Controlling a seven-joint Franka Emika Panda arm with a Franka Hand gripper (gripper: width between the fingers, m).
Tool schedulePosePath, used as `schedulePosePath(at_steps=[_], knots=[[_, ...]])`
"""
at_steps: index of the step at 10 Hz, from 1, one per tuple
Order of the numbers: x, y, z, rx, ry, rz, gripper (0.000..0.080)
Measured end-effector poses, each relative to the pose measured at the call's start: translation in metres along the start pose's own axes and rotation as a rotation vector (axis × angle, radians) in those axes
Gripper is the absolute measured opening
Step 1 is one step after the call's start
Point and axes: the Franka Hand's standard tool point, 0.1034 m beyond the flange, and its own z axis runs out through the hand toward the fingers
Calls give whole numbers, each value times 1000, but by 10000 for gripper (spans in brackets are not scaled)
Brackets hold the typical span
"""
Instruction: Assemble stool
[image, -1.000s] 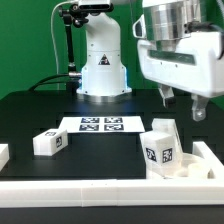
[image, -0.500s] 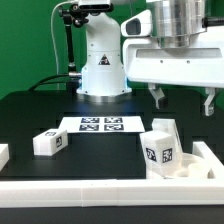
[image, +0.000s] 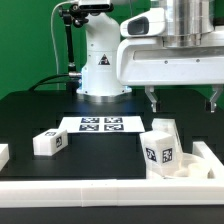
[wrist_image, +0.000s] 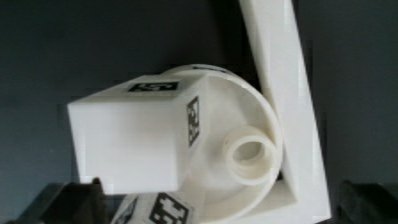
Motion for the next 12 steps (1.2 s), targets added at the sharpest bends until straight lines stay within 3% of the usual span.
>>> schedulePosePath(at_steps=[6, 9, 12], knots=[[1, 5, 1, -2, -2, -352, 649], [2, 9, 4, -57, 32, -751, 649], [2, 14, 5, -73, 21, -929, 649]])
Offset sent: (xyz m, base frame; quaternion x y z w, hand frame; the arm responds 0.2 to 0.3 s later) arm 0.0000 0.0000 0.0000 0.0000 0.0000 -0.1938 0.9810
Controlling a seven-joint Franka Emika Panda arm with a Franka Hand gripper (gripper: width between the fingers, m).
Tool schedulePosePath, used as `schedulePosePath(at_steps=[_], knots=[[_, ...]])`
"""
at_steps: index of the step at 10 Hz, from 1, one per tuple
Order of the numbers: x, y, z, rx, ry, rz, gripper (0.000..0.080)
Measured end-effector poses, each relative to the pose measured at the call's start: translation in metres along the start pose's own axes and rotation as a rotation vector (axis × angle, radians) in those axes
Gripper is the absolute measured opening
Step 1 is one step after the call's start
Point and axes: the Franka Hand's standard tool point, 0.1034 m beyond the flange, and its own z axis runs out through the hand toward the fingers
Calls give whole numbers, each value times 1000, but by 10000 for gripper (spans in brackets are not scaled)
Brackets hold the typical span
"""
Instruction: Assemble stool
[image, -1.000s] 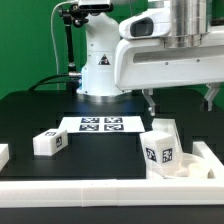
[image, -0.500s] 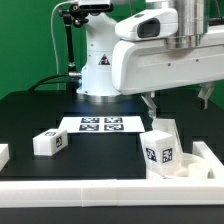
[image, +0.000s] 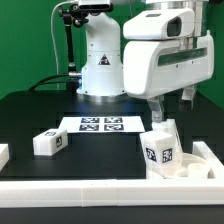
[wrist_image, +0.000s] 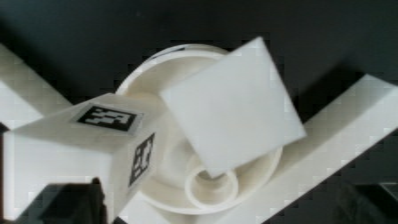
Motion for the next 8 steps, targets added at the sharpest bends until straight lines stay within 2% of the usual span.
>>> schedulePosePath(at_steps=[1, 3, 8], knots=[[-1, 1, 0, -2, -2, -66, 649], [0, 3, 1, -54, 18, -279, 649], [-5, -7, 9, -37, 2, -314, 649]])
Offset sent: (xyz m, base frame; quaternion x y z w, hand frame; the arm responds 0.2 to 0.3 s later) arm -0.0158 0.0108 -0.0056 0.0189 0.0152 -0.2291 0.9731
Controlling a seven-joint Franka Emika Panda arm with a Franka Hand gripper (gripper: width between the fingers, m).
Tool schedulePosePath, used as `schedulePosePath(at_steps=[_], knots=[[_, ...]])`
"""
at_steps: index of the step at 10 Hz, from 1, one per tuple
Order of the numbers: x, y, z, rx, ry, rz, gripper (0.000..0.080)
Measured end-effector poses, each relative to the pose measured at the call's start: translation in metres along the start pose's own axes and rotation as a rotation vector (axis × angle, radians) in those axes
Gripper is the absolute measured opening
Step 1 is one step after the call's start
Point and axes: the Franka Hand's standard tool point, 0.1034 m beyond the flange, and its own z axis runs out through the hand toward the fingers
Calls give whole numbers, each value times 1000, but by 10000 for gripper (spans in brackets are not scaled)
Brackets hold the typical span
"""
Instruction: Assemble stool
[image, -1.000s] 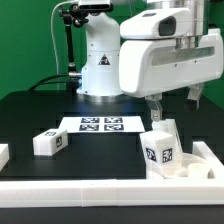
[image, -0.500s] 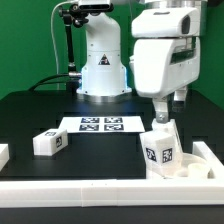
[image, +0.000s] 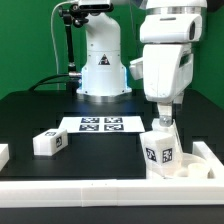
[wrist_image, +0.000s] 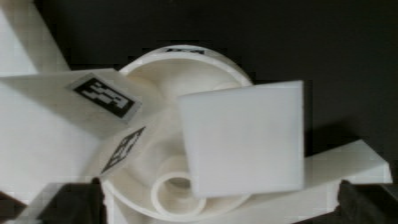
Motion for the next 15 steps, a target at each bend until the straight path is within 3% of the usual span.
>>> schedulePosePath(at_steps=[5, 6, 7, 8, 9, 15], knots=[[-6, -6, 12, 17, -13, 15, 649], [-6, -7, 13, 19, -14, 20, 525], [-6, -8, 15, 21, -16, 23, 525], [-6, -8, 15, 22, -17, 24, 393], [-6, -8, 15, 22, -17, 24, 343], [-9, -6, 16, 24, -19, 83, 343]])
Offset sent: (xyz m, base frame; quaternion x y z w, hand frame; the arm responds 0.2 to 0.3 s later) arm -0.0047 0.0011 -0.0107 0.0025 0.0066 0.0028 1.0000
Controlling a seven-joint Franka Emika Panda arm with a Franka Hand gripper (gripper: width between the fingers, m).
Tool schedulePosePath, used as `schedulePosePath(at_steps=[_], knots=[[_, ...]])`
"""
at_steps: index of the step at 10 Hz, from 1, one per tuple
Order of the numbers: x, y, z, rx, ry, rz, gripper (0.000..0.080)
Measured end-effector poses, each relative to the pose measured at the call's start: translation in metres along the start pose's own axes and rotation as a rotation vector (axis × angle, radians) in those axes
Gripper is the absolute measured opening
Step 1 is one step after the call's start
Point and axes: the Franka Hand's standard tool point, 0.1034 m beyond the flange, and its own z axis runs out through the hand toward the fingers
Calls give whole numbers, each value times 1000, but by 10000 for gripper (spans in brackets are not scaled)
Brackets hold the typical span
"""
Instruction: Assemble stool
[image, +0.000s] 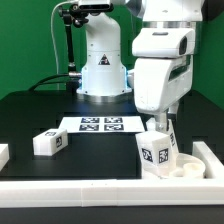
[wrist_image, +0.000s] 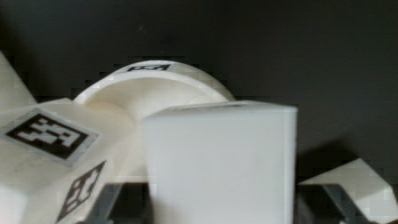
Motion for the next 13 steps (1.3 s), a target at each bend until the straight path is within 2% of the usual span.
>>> schedulePosePath(at_steps=[3, 9, 13], knots=[[0, 0, 0, 1, 1, 190, 343], [1, -1, 0, 18, 14, 793, 343], [2, -2, 0, 21, 12, 1045, 343]])
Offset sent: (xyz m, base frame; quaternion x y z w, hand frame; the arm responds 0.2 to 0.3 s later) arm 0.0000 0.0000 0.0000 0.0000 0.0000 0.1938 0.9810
